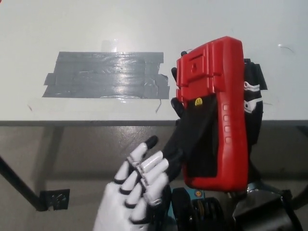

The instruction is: The robot first picks the multimeter with right hand and then unfolds the black stand on the back of it using left hand

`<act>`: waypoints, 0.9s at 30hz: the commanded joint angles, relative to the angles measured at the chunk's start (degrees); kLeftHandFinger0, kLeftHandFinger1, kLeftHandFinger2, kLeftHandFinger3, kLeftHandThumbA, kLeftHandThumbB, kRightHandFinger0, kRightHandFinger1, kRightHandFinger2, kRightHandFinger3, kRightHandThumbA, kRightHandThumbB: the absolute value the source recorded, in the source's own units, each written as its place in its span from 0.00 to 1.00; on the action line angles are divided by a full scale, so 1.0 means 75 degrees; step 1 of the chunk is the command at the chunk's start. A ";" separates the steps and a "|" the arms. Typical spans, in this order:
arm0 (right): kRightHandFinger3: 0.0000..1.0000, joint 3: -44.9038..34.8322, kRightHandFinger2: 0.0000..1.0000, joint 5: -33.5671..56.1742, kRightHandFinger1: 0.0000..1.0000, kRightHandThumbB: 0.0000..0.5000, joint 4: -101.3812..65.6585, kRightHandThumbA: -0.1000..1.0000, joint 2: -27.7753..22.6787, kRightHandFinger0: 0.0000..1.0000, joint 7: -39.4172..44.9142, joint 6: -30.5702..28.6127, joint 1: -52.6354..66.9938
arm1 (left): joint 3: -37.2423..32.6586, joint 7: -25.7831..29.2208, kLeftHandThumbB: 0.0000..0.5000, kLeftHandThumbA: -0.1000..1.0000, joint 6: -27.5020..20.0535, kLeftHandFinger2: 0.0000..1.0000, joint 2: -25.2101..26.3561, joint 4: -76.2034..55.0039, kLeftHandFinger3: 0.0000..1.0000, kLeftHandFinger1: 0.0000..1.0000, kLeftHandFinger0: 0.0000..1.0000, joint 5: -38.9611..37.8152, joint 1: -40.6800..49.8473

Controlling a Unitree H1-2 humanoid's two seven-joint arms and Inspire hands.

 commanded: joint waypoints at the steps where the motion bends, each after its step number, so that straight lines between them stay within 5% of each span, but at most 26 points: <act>1: 1.00 0.0184 0.79 0.0164 0.42 0.20 -0.0547 0.00 0.1337 0.00 -0.1574 -0.1708 -0.0861 | -0.0654 0.2228 0.84 1.00 -0.0198 1.00 -0.0574 0.0588 1.00 1.00 1.00 0.1856 0.0057; 3: 1.00 0.0005 0.79 0.0206 0.41 0.19 -0.0437 0.00 0.1337 0.00 -0.1830 -0.2193 -0.1500 | -0.0682 0.2332 0.75 1.00 -0.0198 1.00 -0.0710 0.1072 1.00 1.00 1.00 0.2263 0.0121; 8: 1.00 0.0060 0.82 -0.0039 0.42 0.14 -0.0398 0.00 0.1337 0.00 -0.2042 -0.2654 -0.1804 | -0.0712 0.2708 0.75 1.00 -0.0198 1.00 -0.0679 0.1401 1.00 1.00 1.00 0.2577 -0.0059; 17: 1.00 -0.0098 0.91 -0.0086 0.52 0.10 -0.0392 0.00 0.1337 0.07 -0.2359 -0.2805 -0.2117 | -0.0666 0.2677 0.79 1.00 -0.0111 1.00 -0.0558 0.1455 1.00 1.00 1.00 0.2744 -0.0309; 27: 1.00 -0.0296 0.86 0.0093 0.56 0.02 -0.0440 0.00 0.1311 0.09 -0.2169 -0.2654 -0.1817 | -0.0691 0.2380 0.81 1.00 -0.0003 1.00 -0.0304 0.1087 1.00 1.00 1.00 0.2416 0.0107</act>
